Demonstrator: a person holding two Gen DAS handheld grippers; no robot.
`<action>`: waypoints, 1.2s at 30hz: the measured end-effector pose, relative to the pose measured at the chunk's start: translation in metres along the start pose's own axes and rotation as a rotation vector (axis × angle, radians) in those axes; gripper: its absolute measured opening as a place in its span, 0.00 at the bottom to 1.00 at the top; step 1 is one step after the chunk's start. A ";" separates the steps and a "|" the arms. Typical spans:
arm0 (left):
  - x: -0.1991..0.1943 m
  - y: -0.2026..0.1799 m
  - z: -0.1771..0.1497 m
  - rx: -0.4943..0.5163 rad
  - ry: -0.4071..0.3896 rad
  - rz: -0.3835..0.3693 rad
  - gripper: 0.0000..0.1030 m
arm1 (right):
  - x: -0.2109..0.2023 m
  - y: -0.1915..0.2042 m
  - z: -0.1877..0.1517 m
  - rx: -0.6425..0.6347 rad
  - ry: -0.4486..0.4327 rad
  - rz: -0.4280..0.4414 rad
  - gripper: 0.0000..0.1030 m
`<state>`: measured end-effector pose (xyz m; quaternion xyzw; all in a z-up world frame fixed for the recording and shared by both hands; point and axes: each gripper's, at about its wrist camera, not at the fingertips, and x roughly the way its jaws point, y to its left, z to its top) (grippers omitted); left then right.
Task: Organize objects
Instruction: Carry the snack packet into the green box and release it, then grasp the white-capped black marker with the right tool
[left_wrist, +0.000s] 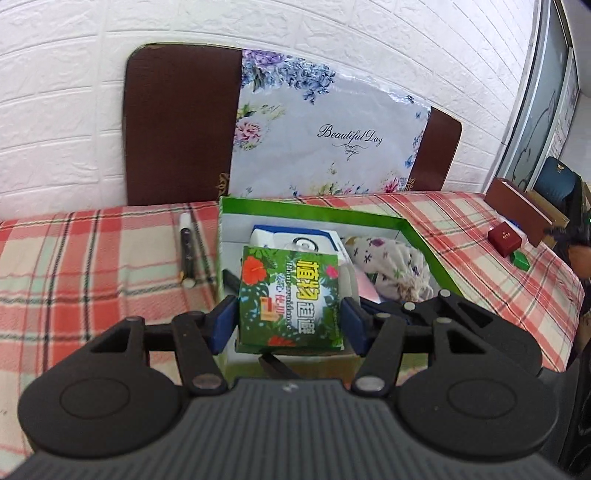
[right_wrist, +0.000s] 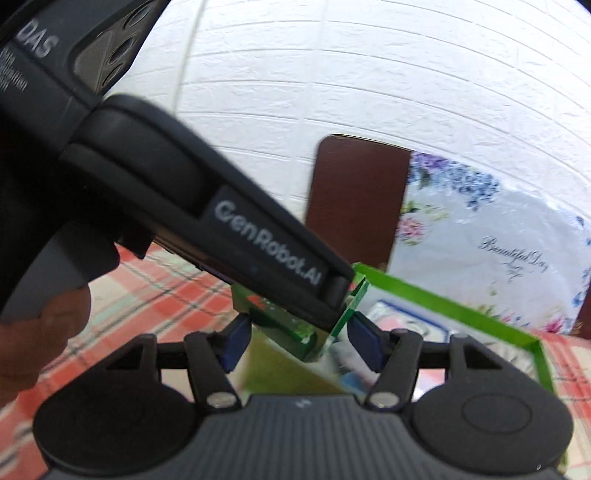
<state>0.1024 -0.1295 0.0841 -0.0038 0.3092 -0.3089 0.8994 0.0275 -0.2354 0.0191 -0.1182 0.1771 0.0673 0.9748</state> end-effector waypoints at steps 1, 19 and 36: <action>0.007 0.000 0.004 -0.003 0.010 -0.003 0.61 | 0.006 -0.002 0.000 -0.015 0.011 -0.015 0.59; -0.025 0.021 -0.005 0.034 -0.100 0.131 0.67 | 0.004 -0.006 -0.016 0.089 0.000 -0.108 0.94; -0.051 0.151 -0.102 -0.096 -0.086 0.549 0.77 | 0.153 0.033 0.100 -0.036 0.265 0.042 0.55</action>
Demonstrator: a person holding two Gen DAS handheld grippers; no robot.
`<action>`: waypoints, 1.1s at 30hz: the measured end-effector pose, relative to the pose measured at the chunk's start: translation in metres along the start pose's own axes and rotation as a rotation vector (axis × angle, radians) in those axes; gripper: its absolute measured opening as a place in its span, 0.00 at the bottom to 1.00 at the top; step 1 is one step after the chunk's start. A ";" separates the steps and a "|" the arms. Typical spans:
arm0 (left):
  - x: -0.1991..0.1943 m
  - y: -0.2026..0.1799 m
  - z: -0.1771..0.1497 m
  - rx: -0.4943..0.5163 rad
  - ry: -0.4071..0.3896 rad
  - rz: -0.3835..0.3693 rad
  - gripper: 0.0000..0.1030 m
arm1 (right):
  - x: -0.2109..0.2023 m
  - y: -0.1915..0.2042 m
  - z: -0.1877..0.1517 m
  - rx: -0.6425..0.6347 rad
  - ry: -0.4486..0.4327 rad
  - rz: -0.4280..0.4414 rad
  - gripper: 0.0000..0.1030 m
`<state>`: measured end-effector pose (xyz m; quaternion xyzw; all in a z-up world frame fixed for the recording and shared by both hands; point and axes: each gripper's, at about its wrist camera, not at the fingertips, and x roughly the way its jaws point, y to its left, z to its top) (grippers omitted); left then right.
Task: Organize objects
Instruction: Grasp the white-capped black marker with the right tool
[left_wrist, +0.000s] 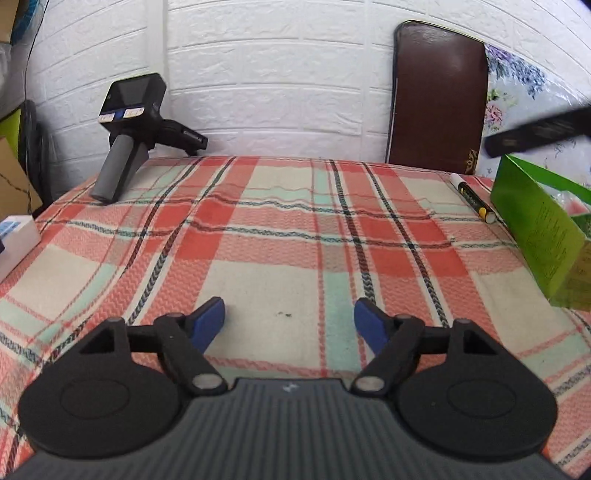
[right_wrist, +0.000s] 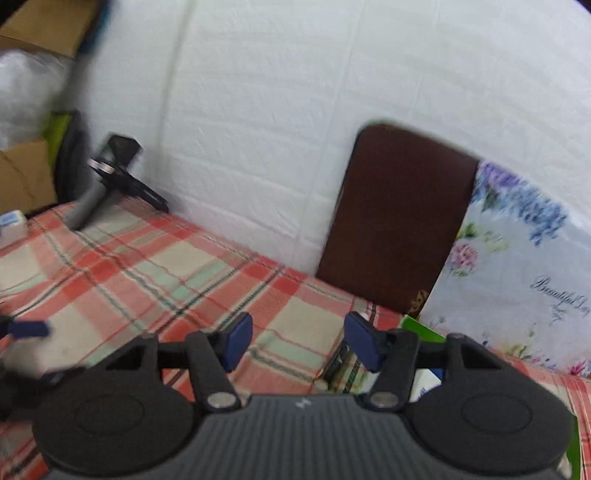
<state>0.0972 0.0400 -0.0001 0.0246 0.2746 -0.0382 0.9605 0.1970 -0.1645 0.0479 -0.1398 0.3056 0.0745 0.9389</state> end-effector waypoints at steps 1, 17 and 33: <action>0.001 -0.003 0.000 0.014 -0.004 0.002 0.77 | 0.024 -0.005 0.008 0.018 0.082 0.001 0.55; 0.003 0.021 -0.007 -0.101 -0.038 -0.123 0.80 | 0.150 -0.013 0.022 0.029 0.491 -0.097 0.78; 0.003 0.023 -0.006 -0.079 -0.007 -0.109 0.85 | 0.005 0.068 -0.052 -0.071 0.331 0.214 0.18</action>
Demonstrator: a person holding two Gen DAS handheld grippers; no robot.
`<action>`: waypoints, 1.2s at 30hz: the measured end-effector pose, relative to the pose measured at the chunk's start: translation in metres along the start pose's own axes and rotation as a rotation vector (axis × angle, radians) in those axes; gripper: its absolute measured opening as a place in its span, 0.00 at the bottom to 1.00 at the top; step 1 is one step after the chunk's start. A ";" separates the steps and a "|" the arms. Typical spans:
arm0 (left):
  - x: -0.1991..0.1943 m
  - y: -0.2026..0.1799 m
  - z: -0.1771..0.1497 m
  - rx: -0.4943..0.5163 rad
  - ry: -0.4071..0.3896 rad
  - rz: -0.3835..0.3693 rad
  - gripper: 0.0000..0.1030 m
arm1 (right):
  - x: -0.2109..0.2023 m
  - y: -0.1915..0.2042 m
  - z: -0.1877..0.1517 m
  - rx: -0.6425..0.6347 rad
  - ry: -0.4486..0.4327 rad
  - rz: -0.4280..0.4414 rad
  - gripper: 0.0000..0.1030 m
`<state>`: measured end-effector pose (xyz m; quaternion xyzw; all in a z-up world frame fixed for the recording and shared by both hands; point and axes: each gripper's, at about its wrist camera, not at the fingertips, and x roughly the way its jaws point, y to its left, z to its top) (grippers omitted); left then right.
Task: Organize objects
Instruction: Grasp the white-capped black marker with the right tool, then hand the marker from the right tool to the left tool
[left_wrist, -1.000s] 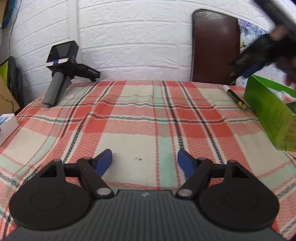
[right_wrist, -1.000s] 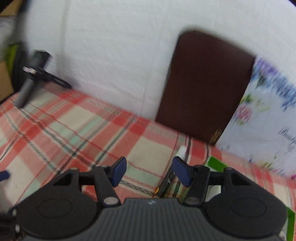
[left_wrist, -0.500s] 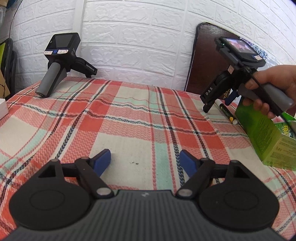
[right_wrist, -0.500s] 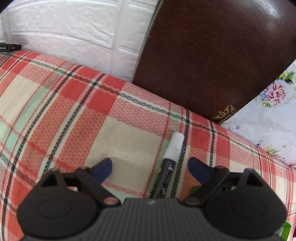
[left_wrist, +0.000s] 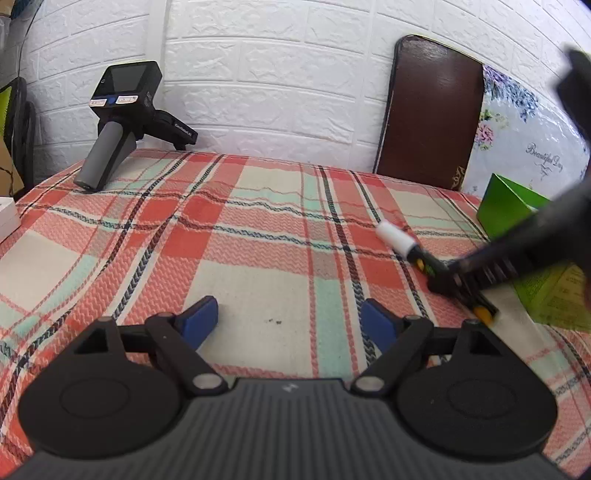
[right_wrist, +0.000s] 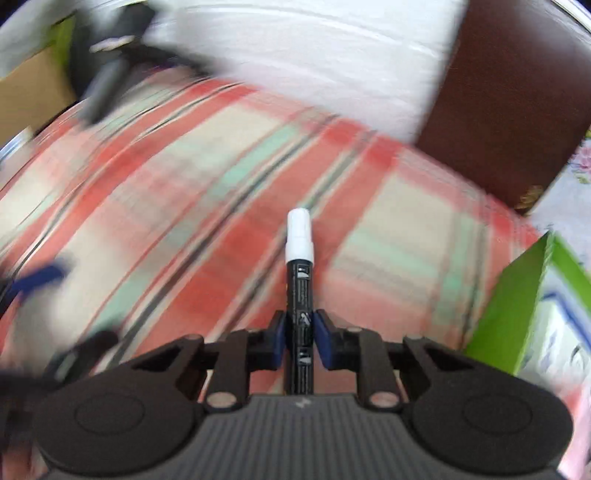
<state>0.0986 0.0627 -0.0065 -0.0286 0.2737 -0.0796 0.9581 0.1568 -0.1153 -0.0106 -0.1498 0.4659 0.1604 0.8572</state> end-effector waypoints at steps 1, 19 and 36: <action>-0.001 0.000 0.000 0.006 0.005 -0.006 0.86 | -0.008 0.008 -0.013 -0.031 -0.020 -0.011 0.18; -0.033 -0.061 0.016 -0.099 0.290 -0.171 0.78 | -0.073 0.044 -0.144 0.060 -0.280 0.011 0.25; -0.031 -0.150 0.071 0.054 0.245 -0.214 0.26 | -0.110 0.038 -0.149 0.029 -0.595 -0.224 0.20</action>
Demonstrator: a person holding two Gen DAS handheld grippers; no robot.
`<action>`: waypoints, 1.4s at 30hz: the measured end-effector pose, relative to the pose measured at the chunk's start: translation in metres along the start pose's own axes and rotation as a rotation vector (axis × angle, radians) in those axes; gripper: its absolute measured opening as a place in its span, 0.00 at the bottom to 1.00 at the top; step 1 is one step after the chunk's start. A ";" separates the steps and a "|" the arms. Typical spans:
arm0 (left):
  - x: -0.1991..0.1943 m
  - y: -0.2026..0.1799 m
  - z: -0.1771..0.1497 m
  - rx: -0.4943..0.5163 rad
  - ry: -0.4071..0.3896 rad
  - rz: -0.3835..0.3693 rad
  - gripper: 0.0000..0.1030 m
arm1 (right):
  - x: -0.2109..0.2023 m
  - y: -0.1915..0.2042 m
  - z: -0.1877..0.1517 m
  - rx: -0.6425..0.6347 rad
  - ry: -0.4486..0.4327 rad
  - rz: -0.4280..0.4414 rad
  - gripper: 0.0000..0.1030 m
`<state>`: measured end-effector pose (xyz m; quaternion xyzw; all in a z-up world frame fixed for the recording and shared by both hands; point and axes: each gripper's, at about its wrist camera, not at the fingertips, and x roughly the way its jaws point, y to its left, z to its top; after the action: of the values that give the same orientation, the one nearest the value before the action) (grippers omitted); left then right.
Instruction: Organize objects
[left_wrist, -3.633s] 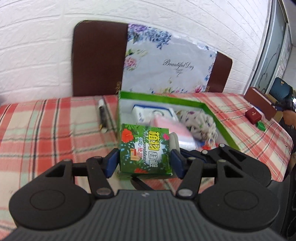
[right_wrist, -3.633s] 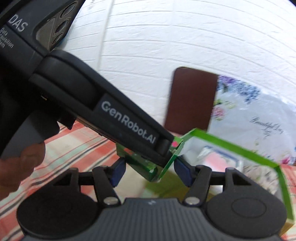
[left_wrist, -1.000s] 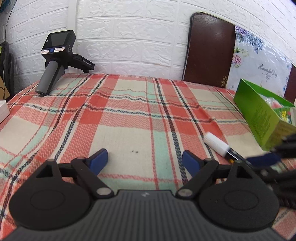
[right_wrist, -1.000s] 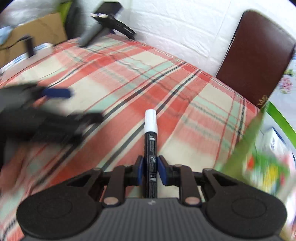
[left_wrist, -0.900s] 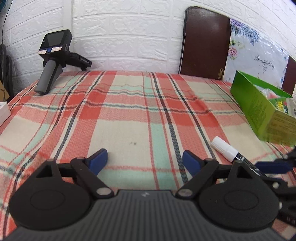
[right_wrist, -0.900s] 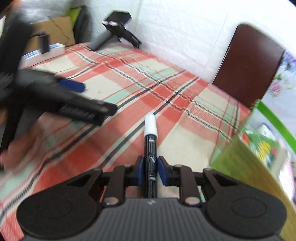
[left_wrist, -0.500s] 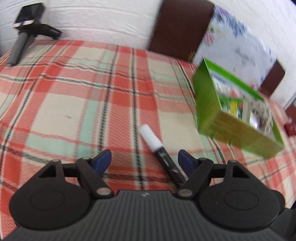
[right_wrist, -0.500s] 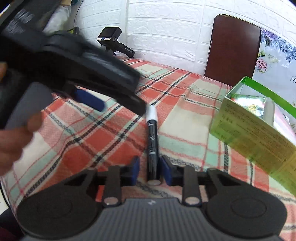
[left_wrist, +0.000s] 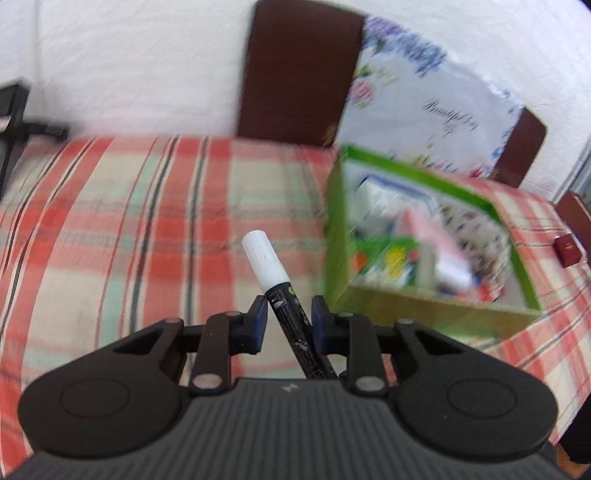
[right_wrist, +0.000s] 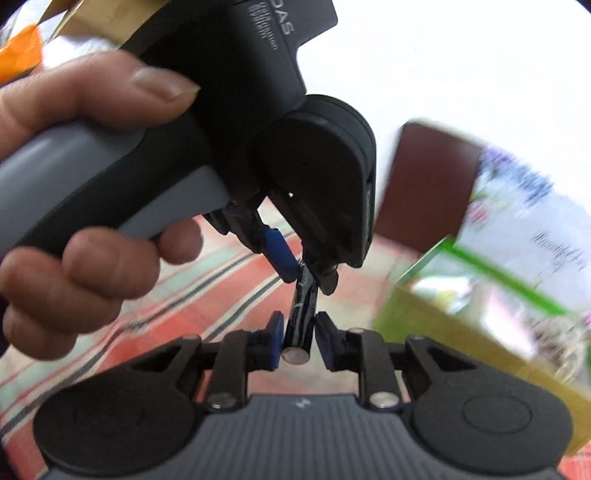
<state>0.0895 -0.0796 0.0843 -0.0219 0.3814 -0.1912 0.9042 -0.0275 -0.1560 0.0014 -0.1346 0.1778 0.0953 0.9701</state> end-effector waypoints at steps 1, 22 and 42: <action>0.001 -0.009 0.009 0.022 -0.019 -0.015 0.26 | 0.001 -0.009 0.004 0.011 -0.016 -0.027 0.19; 0.078 -0.124 0.037 0.257 -0.052 -0.058 0.36 | 0.044 -0.153 -0.032 0.162 0.077 -0.387 0.38; -0.016 0.004 -0.080 0.112 -0.026 0.237 0.54 | -0.055 -0.087 -0.023 0.354 0.074 -0.229 0.57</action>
<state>0.0248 -0.0620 0.0380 0.0713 0.3583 -0.1036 0.9251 -0.0652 -0.2528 0.0205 0.0154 0.2110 -0.0531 0.9759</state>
